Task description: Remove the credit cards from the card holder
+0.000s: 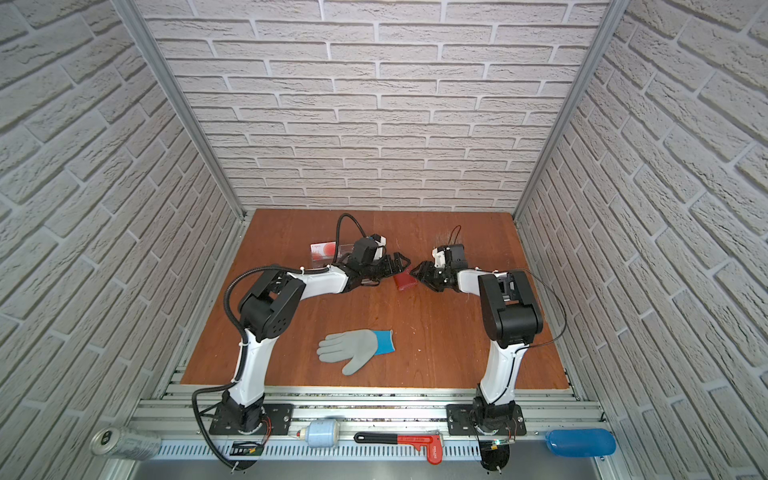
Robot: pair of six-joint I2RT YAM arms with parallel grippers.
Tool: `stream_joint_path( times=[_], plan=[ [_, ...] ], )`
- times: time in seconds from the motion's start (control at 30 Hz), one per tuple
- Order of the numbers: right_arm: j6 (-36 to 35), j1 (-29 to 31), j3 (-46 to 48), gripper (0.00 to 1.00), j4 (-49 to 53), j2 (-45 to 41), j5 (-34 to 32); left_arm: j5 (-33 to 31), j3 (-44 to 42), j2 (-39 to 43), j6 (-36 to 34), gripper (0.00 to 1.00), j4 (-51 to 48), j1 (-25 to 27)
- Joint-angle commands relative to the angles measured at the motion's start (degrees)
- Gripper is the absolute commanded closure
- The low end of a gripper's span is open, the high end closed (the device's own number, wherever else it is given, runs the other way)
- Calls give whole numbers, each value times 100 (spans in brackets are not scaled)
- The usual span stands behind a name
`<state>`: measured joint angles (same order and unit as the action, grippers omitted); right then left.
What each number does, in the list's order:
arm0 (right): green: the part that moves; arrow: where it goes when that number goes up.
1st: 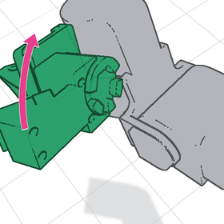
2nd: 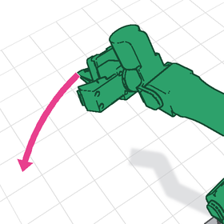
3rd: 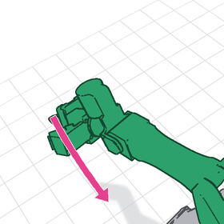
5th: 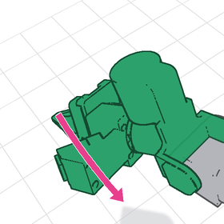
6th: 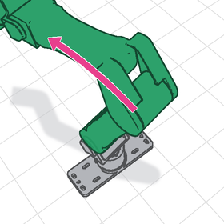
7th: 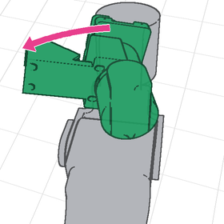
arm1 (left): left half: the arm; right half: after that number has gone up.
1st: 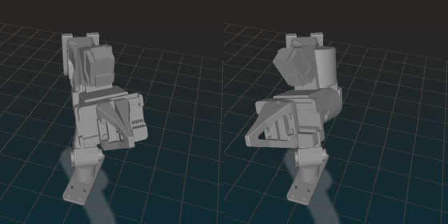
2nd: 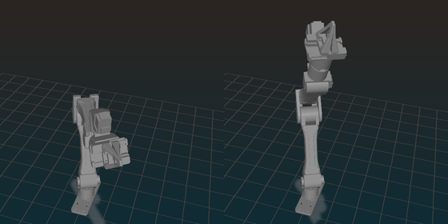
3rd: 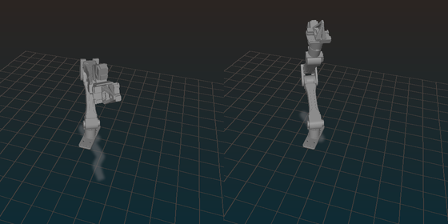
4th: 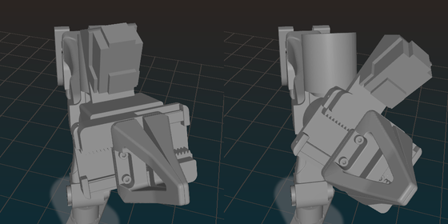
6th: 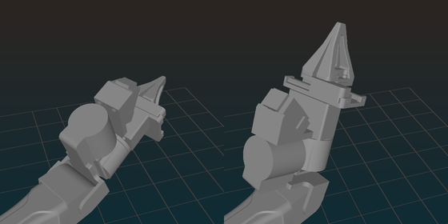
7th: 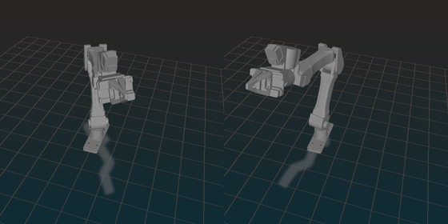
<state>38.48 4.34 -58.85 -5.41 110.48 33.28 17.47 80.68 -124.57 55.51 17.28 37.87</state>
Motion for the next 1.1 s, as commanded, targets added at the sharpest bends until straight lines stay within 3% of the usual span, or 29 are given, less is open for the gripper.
stream_joint_path(
  times=[0.0,0.5,0.8,1.07],
  plan=[
    [175,36,87,40,-462,221,195,44,191,-152,20,2,48,-47],
    [588,155,554,41,-1448,556,431,28,404,-163,-54,2,-574,-60],
    [678,148,673,42,-1621,510,505,-156,855,-28,-233,2,-1739,-69],
    [705,155,760,43,-1725,458,585,-116,968,-242,-142,2,-1860,-85]
  ],
)
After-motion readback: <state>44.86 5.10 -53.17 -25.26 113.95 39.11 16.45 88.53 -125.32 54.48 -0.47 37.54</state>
